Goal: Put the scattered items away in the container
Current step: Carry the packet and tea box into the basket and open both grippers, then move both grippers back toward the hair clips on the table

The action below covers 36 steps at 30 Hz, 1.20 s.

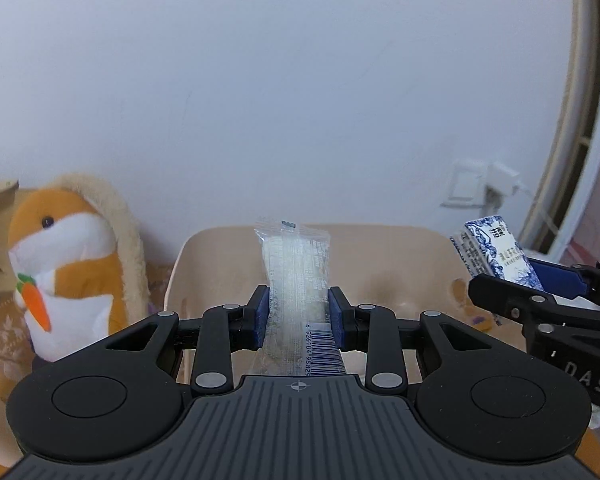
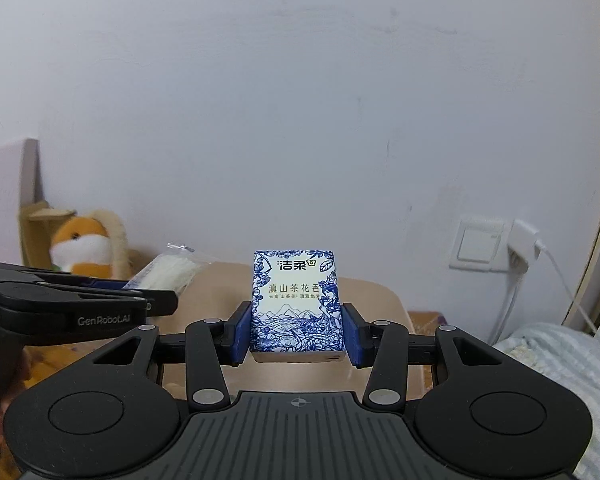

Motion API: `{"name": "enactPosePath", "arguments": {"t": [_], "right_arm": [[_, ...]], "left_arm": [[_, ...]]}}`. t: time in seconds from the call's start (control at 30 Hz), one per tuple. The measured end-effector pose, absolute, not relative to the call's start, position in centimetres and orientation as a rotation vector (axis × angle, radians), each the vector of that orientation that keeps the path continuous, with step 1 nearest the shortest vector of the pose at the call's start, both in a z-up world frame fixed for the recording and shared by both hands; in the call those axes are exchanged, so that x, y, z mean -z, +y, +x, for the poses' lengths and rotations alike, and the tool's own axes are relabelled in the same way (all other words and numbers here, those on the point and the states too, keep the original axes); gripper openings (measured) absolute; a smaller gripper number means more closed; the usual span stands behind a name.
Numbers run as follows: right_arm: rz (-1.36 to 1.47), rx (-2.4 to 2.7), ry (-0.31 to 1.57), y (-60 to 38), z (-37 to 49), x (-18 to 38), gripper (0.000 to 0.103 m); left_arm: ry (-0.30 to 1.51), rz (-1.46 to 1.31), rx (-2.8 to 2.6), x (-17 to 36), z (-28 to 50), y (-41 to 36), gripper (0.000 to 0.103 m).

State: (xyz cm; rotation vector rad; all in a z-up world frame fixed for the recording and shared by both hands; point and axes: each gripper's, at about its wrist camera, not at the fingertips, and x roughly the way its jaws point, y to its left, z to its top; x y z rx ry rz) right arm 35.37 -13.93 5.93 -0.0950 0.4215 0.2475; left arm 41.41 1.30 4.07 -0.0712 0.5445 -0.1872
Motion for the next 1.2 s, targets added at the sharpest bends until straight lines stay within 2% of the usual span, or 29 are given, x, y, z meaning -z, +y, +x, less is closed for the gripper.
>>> {"name": "enactPosePath", "arguments": {"t": [0.5, 0.57, 0.63, 0.77, 0.9, 1.13, 1.2], "right_arm": [[-0.123, -0.203, 0.624, -13.1, 39.8, -1.4, 0.044], [-0.128, -0.207, 0.632, -13.1, 39.5, -1.3, 0.052], [-0.139, -0.201, 0.626, -13.2, 39.0, -1.3, 0.053], [-0.118, -0.195, 0.61, -14.5, 38.7, -1.9, 0.058], [-0.095, -0.188, 0.574, -15.7, 36.9, -3.4, 0.069], [-0.092, -0.19, 0.488, -16.6, 32.0, -5.7, 0.079], [-0.091, -0.197, 0.461, -16.8, 30.1, -6.2, 0.089]], "left_arm": [[0.748, 0.028, 0.169, -0.1, 44.1, -1.5, 0.034], [0.746, 0.056, 0.172, -0.2, 43.8, -2.1, 0.051], [0.728, 0.078, 0.161, -0.6, 43.3, -2.5, 0.063], [0.698, 0.083, 0.163, -2.2, 41.9, -2.4, 0.074], [0.652, 0.112, 0.166, -3.7, 39.2, -2.5, 0.079], [0.551, 0.211, 0.194, -5.0, 31.9, -3.2, 0.084], [0.535, 0.242, 0.195, -4.9, 30.2, -3.4, 0.085]]}}
